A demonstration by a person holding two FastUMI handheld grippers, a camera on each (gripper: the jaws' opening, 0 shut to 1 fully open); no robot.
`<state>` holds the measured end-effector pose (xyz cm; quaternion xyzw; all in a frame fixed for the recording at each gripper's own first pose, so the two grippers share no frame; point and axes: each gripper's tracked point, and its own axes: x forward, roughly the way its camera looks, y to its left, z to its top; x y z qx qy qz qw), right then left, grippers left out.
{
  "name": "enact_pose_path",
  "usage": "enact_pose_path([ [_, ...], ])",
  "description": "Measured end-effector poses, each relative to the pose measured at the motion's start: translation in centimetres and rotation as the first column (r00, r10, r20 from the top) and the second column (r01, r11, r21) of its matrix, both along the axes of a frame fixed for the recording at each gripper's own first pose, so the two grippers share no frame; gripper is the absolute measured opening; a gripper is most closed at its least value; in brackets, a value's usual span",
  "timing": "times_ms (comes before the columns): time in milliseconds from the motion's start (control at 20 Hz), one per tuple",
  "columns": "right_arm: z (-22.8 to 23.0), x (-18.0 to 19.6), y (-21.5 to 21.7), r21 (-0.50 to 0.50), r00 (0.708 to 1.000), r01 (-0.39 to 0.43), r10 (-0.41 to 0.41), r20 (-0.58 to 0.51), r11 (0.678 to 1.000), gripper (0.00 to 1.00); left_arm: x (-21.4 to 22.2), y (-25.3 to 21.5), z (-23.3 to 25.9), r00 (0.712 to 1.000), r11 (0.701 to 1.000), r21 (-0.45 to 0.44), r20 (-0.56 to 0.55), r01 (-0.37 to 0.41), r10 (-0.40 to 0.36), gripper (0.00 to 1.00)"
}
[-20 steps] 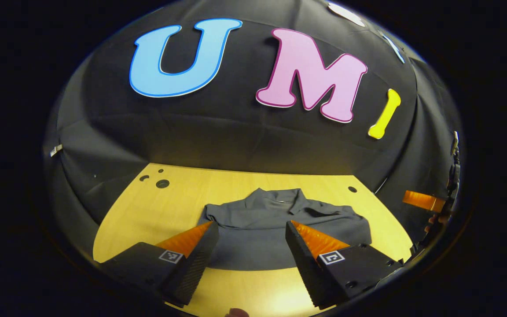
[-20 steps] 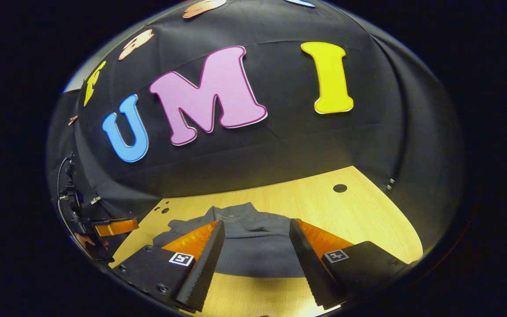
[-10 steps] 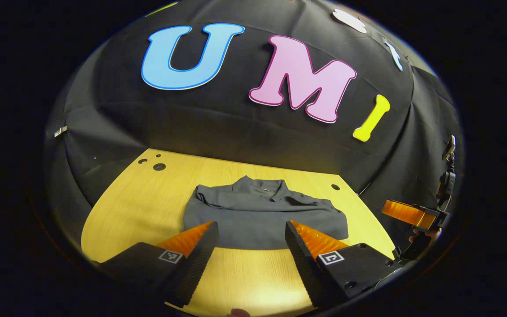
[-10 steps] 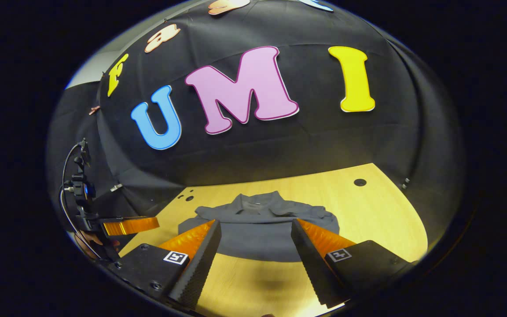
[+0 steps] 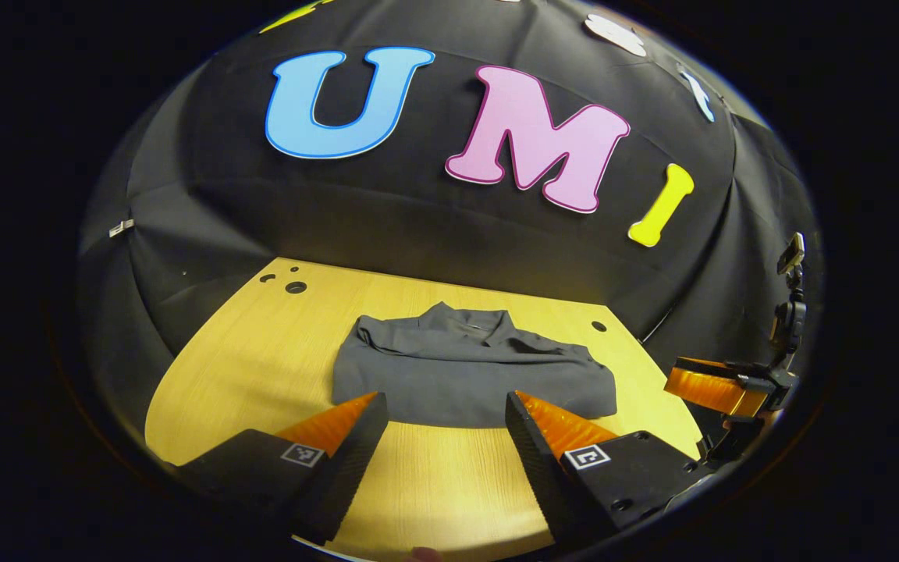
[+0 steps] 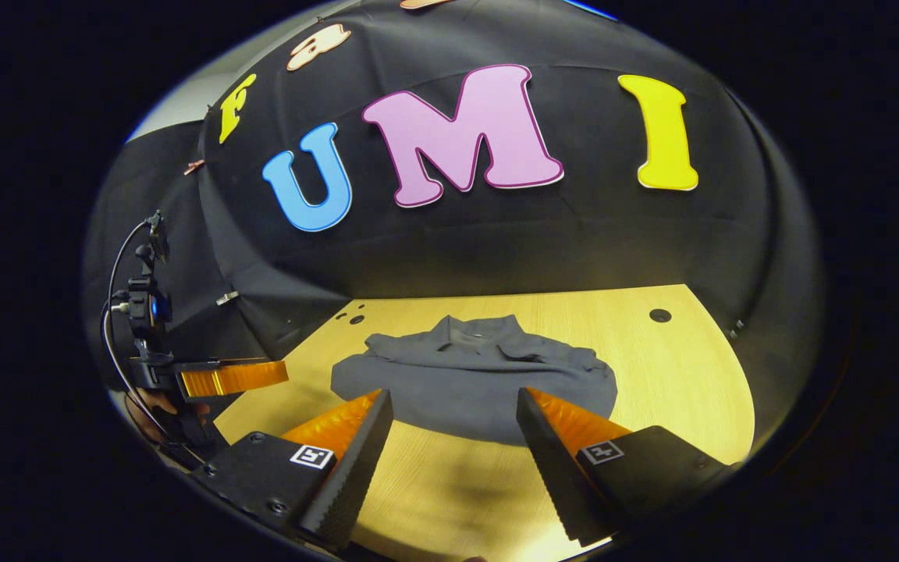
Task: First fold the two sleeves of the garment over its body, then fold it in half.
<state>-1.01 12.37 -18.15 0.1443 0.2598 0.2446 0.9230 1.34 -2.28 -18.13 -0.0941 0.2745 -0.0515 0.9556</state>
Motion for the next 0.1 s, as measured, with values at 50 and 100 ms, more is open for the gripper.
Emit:
enact_pose_path([
  [50,0.0,0.05,-0.02,-0.001,1.0,0.0,0.0,0.002,1.0,0.98,-0.27,-0.01,-0.1,1.0,1.0,0.0,-0.002,-0.007,0.007,0.96],
  [100,0.0,0.14,-0.05,0.002,1.0,-0.001,0.001,-0.001,1.0,0.98,-0.5,-0.07,-0.15,1.0,1.0,-0.001,-0.004,-0.011,0.011,0.96],
])
